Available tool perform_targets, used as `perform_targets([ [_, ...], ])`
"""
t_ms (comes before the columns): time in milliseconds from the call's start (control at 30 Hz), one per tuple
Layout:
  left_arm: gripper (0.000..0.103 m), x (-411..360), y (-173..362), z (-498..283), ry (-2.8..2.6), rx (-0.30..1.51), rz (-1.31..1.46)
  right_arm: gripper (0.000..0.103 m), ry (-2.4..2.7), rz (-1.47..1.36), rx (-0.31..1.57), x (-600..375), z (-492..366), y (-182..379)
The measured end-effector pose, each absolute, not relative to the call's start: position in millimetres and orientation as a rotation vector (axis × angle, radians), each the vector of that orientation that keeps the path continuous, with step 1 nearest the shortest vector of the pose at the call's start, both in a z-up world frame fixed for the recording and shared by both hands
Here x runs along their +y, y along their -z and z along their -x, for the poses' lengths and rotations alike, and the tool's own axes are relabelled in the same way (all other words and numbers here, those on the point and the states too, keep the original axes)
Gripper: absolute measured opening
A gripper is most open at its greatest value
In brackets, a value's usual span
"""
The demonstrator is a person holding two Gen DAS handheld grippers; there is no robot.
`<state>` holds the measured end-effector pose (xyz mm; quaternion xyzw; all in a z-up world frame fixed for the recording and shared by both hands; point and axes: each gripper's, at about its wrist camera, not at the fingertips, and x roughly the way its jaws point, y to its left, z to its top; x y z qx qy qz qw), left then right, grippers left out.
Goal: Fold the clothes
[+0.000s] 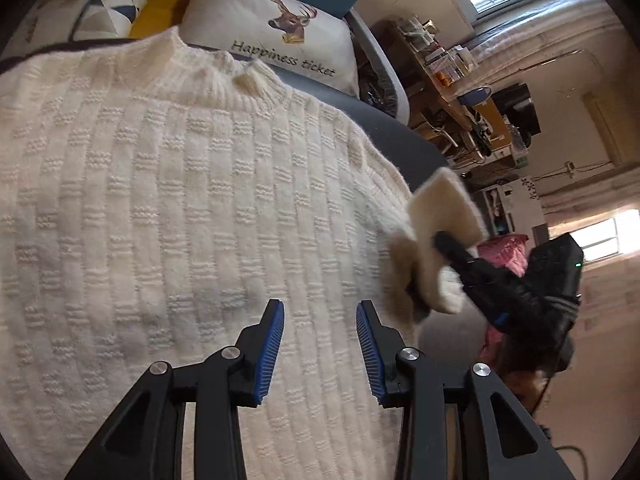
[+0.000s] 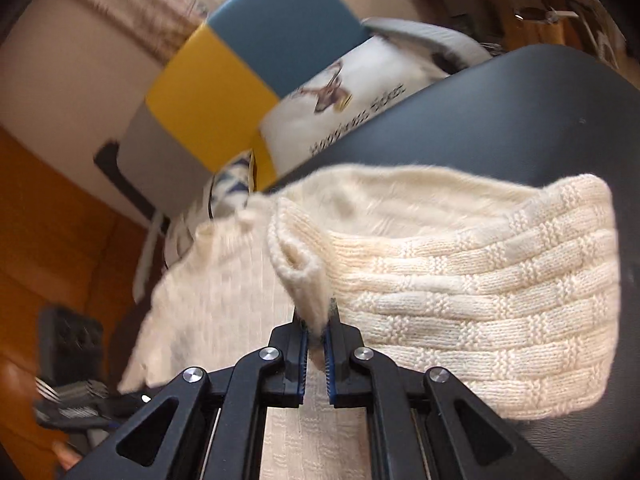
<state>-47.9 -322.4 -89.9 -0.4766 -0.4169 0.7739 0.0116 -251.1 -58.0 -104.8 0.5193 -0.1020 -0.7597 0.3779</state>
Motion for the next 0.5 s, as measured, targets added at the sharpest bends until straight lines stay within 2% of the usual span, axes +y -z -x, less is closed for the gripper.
perform_targets([
  [200,0.039,-310,99,94,-2.197,-1.505,1.468,0.006,1.926,-1.31,-0.025,-75,217,124],
  [267,0.039,-308,102,102,-2.165,-1.559,1.453,0.009,1.906,-1.317,0.018,-74,211,129],
  [500,0.041,-301,119,109,-2.119,-1.603,1.517,0.012,1.879,-1.297,0.004,-59,204,135],
])
